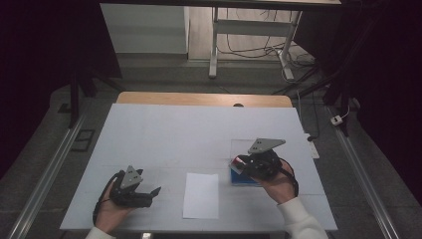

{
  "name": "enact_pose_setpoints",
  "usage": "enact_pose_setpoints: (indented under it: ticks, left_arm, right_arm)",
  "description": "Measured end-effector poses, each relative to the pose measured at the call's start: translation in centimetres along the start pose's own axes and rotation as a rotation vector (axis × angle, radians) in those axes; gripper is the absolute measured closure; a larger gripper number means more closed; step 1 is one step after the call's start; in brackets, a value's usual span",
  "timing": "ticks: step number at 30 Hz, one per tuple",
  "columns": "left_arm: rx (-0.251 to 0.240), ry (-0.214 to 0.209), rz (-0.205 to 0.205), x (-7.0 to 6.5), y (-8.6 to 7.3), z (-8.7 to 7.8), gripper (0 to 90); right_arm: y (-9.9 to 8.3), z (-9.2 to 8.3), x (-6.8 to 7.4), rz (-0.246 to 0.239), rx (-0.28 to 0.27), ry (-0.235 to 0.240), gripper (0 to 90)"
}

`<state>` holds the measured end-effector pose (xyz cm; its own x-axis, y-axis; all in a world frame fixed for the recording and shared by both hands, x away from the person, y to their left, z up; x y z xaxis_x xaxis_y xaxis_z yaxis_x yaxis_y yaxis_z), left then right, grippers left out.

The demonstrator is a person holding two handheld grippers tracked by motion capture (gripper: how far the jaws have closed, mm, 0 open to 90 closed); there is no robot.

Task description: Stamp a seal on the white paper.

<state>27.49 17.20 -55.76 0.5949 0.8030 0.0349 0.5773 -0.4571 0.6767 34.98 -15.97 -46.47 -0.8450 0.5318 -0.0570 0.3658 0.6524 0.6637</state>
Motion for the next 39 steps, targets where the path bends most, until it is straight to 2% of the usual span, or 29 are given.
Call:
enact_pose_setpoints:
  ticks: [7,22,33,39]
  left_arm:
    - [-0.003,0.001,-0.002,0.0,0.0,0.0,13.0]
    - [0.002,-0.001,0.000,0.0,0.0,0.0,13.0]
    - [0.001,-0.001,-0.004,-0.1,0.0,0.1,13.1]
    - [0.001,-0.001,-0.005,-0.1,0.0,0.1,13.1]
  right_arm:
    - [0.4,0.7,1.2,-0.019,-0.001,0.046,69.9]
    - [0.7,2.0,3.2,-0.063,0.024,0.086,69.9]
    - [1.2,3.6,5.8,-0.118,0.050,0.137,69.9]
    - [1.3,4.3,6.7,-0.138,0.063,0.156,69.8]
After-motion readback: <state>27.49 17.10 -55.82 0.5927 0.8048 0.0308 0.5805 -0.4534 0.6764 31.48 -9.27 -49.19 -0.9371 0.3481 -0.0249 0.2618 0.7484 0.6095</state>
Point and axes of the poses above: each handheld gripper's, and its own axes: z roughly forward along the jaws, y roughly out of its top, x roughly to its left, the point moved 6 cm from there along z, roughly forward along the jaws, and after that the axes turned 6 degrees about x, right-handed, at the moved point
